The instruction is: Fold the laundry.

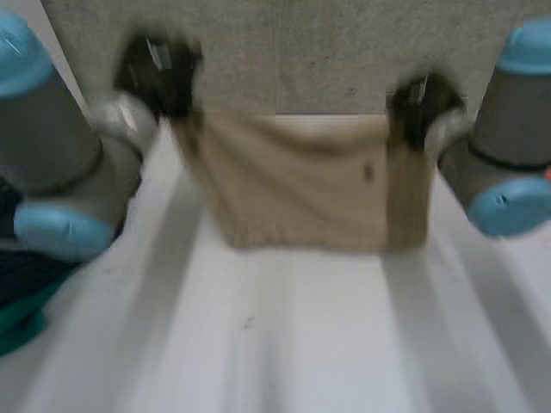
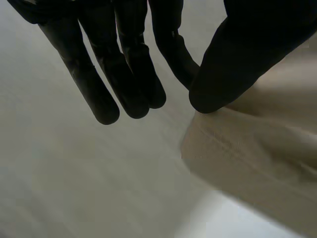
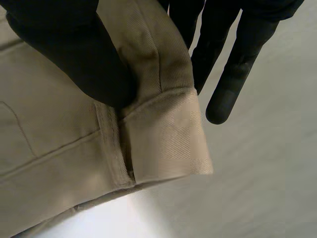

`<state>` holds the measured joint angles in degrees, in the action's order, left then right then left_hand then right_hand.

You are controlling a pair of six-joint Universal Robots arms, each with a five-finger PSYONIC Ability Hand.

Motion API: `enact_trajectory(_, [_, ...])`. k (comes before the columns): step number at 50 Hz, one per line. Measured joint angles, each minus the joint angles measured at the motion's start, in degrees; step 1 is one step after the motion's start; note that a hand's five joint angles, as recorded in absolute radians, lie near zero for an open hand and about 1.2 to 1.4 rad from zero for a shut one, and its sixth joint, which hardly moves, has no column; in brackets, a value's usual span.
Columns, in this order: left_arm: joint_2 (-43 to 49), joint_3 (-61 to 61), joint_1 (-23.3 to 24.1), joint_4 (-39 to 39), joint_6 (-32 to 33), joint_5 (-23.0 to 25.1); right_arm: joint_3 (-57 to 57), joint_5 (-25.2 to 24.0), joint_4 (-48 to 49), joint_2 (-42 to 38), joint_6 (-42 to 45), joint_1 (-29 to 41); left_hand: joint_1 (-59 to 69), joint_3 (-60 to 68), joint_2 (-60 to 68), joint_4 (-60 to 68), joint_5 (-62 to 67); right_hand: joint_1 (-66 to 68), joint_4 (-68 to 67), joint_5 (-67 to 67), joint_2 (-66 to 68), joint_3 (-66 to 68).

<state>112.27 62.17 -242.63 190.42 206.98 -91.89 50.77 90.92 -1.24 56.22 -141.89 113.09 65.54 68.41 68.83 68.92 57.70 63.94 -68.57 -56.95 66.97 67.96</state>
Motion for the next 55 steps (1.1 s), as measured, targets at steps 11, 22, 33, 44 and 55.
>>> enact_trajectory(11, [-4.0,-5.5,-2.8,17.7,-5.9,-1.8,0.7,-5.6,40.8,4.6,-9.2,0.7,0.1,0.0,0.0,0.0,0.1,0.0,0.0,-1.0,0.0,0.0])
enact_trajectory(22, [-6.1,11.5,-1.3,8.7,-6.9,0.7,0.3,-8.1,27.4,-3.8,-11.1,0.8,0.1,0.0,0.0,0.0,0.1,0.0,0.0,-1.0,0.7,0.1])
enact_trajectory(33, [-2.5,28.6,1.2,8.1,-7.0,0.4,9.8,-6.3,14.0,-7.6,-8.1,1.5,-47.9,-45.8,-46.6,-46.2,-44.5,0.0,0.0,-1.0,0.7,0.1])
enact_trajectory(44, [0.2,29.8,-0.9,9.9,-8.9,-2.1,23.8,-10.8,13.2,1.7,-3.9,3.4,-54.7,-56.3,-57.1,-57.4,-55.0,0.0,0.0,-1.0,0.7,0.1])
enact_trajectory(55, [3.8,23.1,-3.7,8.6,-8.9,7.7,37.2,-19.7,13.0,14.8,-1.9,2.8,-50.5,-53.8,-54.1,-54.1,-52.8,0.0,0.0,-1.0,0.7,0.1])
